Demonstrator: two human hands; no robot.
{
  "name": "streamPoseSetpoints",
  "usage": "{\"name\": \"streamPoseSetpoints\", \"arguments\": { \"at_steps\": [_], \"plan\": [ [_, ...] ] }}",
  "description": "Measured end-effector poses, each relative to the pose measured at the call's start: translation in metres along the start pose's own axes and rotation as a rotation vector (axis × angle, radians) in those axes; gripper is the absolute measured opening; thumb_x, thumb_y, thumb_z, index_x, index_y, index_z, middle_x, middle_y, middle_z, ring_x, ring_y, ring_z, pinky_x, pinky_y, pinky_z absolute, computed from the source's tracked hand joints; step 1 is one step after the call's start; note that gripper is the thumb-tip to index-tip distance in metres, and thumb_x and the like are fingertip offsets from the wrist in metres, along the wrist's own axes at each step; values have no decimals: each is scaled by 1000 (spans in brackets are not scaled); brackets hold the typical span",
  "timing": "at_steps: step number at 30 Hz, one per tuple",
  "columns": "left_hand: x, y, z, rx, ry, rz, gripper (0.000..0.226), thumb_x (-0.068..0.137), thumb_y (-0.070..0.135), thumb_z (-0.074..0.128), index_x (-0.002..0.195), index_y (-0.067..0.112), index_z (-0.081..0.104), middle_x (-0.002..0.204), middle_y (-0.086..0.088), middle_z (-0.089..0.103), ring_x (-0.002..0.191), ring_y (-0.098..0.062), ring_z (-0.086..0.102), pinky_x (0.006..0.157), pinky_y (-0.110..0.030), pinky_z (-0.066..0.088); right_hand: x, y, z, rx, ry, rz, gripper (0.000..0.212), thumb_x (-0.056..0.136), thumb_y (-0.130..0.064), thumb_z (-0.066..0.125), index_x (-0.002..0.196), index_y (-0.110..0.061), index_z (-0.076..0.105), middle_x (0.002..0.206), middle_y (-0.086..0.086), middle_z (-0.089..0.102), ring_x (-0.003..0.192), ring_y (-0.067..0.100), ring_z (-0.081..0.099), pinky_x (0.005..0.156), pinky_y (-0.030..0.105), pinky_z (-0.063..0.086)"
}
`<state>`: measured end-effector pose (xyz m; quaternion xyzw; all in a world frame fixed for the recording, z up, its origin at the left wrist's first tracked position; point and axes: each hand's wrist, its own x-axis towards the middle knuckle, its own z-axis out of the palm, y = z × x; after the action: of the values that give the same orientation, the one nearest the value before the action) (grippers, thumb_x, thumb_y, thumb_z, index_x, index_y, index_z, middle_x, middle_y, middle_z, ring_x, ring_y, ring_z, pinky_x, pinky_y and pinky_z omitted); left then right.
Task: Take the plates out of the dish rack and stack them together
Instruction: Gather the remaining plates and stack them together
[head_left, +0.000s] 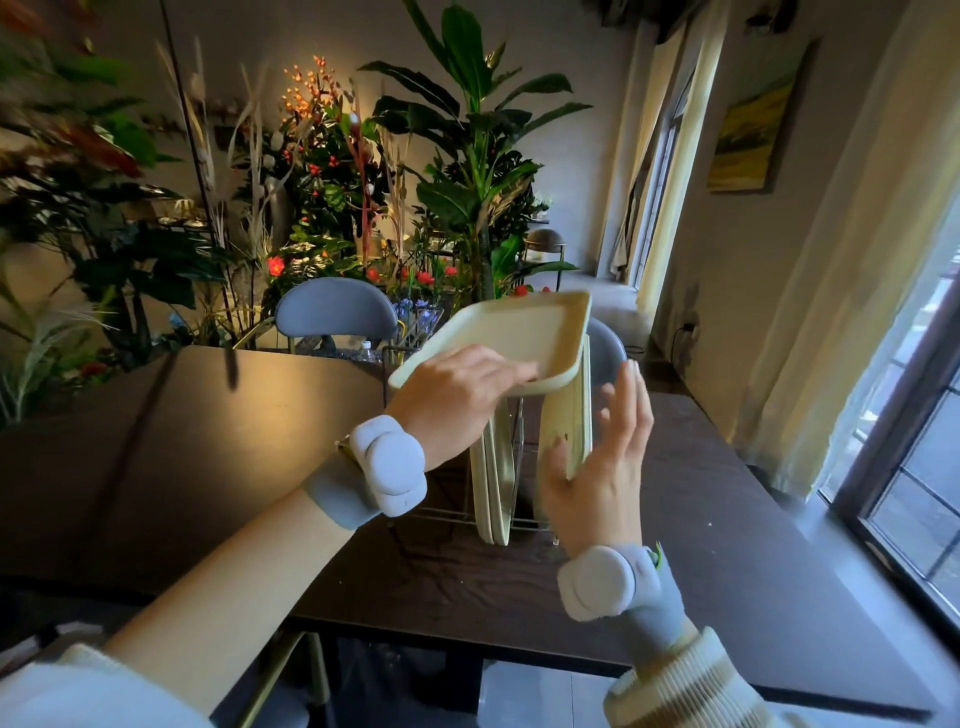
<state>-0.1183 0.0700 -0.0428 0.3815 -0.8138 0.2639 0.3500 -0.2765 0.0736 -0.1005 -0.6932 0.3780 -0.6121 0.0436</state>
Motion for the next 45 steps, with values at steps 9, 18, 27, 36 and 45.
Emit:
{"name": "streamPoseSetpoints", "arguments": {
  "at_steps": [9, 18, 27, 36, 45],
  "plan": [
    [-7, -1, 10, 432, -81, 305, 25, 81, -3, 46, 81, 16, 62, 75, 3, 70, 81, -21, 64, 83, -38, 45, 16, -9, 20, -438, -364, 21, 35, 80, -16, 54, 114, -8, 56, 106, 11, 66, 100, 36, 60, 81, 41, 48],
    [-24, -14, 4, 258, 143, 91, 38, 88, 5, 34, 122, 16, 45, 134, -3, 41, 127, -27, 32, 111, -46, 22, 1, 0, 25, -13, -362, 18, 50, 85, -16, 46, 132, -31, 45, 120, 4, 63, 108, 21, 55, 91, 32, 44],
    [-27, -1, 21, -328, 291, -345, 83, 77, -6, 61, 139, 24, 12, 145, -13, 16, 137, -24, 11, 111, -15, 11, -5, 6, 32, 260, -225, 9, 43, 89, -25, 46, 131, -33, 43, 120, -14, 55, 109, 10, 56, 95, 34, 49],
    [-19, 2, 57, -823, 93, -839, 69, 52, 46, 63, 115, 22, 48, 124, -13, 42, 120, -26, 39, 103, -23, 29, -5, 0, 38, 513, -58, 277, 40, 83, -35, 52, 121, -25, 52, 117, 13, 63, 111, 30, 59, 93, 56, 48],
    [-31, 0, 63, -772, 5, -811, 54, 68, 21, 58, 117, 33, 37, 127, -12, 47, 119, -28, 42, 102, -43, 35, -18, 7, 48, 608, -28, 429, 19, 83, -31, 53, 99, -39, 59, 86, -22, 66, 90, 7, 61, 87, 35, 49]
  ]
}}
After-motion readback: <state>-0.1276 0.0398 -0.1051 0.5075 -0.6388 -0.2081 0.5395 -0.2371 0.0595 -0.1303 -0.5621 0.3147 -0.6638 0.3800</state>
